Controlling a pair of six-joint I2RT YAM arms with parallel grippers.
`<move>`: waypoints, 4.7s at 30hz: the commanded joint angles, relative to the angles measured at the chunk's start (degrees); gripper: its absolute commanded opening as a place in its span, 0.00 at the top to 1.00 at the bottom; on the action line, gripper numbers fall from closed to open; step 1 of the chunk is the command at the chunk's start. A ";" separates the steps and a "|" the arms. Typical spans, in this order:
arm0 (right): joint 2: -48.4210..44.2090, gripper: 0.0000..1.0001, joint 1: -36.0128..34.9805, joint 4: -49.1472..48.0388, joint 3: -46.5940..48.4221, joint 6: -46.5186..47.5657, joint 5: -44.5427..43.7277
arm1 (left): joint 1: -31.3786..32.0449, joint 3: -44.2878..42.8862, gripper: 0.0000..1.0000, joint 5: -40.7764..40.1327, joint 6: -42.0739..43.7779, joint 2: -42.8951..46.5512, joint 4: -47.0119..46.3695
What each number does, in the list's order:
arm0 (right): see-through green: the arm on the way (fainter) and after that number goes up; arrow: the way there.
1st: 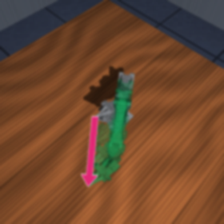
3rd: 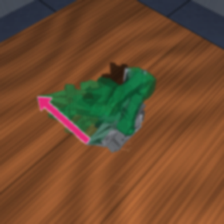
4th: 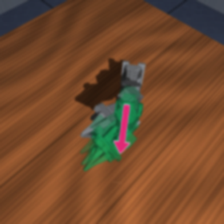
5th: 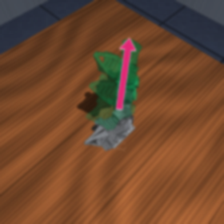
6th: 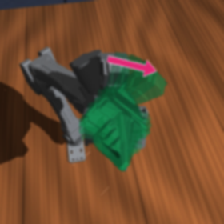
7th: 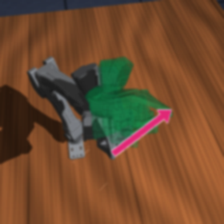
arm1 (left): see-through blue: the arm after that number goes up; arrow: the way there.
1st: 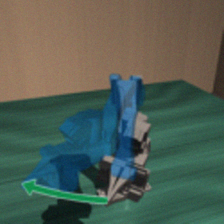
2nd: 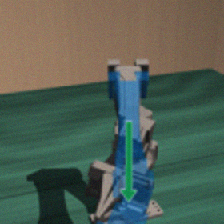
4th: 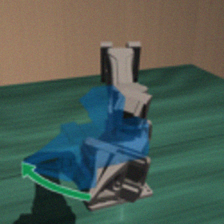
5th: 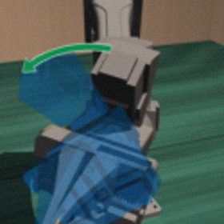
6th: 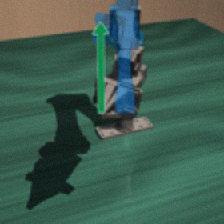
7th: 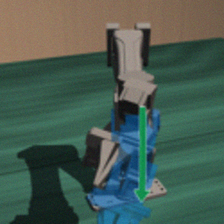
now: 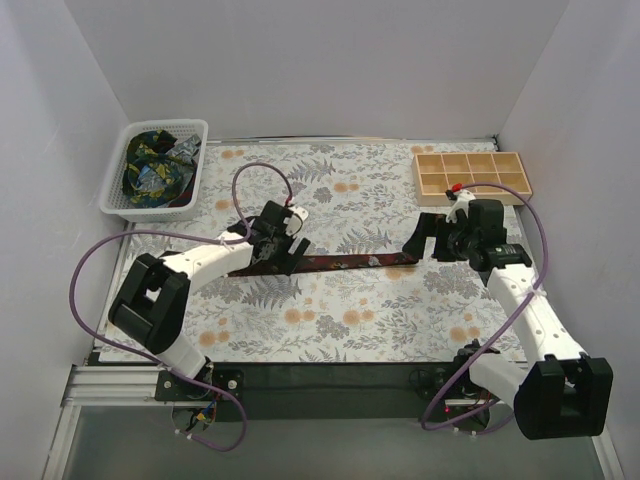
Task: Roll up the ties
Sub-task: Flatten the tie, then roll the tie
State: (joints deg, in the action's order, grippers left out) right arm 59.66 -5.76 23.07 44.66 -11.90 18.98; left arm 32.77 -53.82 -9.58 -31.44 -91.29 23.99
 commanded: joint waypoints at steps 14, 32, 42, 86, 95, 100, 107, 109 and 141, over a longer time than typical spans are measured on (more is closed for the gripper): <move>13.81 0.41 1.97 -13.13 -4.14 4.34 -3.78 | 15.56 -16.48 0.23 9.50 -3.19 -11.01 -13.61; 22.61 0.50 4.53 -22.45 -6.34 4.43 3.52 | 16.00 -26.42 0.20 24.08 9.11 -27.01 -20.38; 24.71 0.51 4.97 -22.54 -5.82 4.52 5.27 | 15.92 -27.56 0.24 26.64 12.37 -30.35 -19.86; 31.05 0.80 7.60 -24.04 -4.67 5.13 10.02 | 15.30 -27.12 0.54 31.21 12.55 -32.46 -7.73; 24.81 0.99 7.61 -18.59 -7.22 2.15 3.35 | 15.30 -26.25 0.45 28.66 8.86 -30.80 -10.53; 24.80 0.99 7.61 -15.26 -5.38 1.01 0.53 | 15.30 -23.44 0.39 24.97 6.22 -28.07 -14.39; 24.36 0.99 7.61 -14.19 -5.73 -0.23 -1.67 | 15.30 -18.96 0.29 19.80 1.04 -24.47 -17.57; 24.19 0.99 7.61 -14.19 -5.73 -0.23 -2.37 | 15.30 -18.43 0.28 17.42 -3.07 -22.55 -18.79; 21.11 0.99 5.85 -12.70 -4.85 1.79 -8.87 | 19.78 -24.56 0.80 14.06 -48.89 -21.38 -19.06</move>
State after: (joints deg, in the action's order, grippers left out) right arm 82.06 0.36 9.52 38.09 -10.98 11.70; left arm 51.53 -74.74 1.21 -77.89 -111.20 5.19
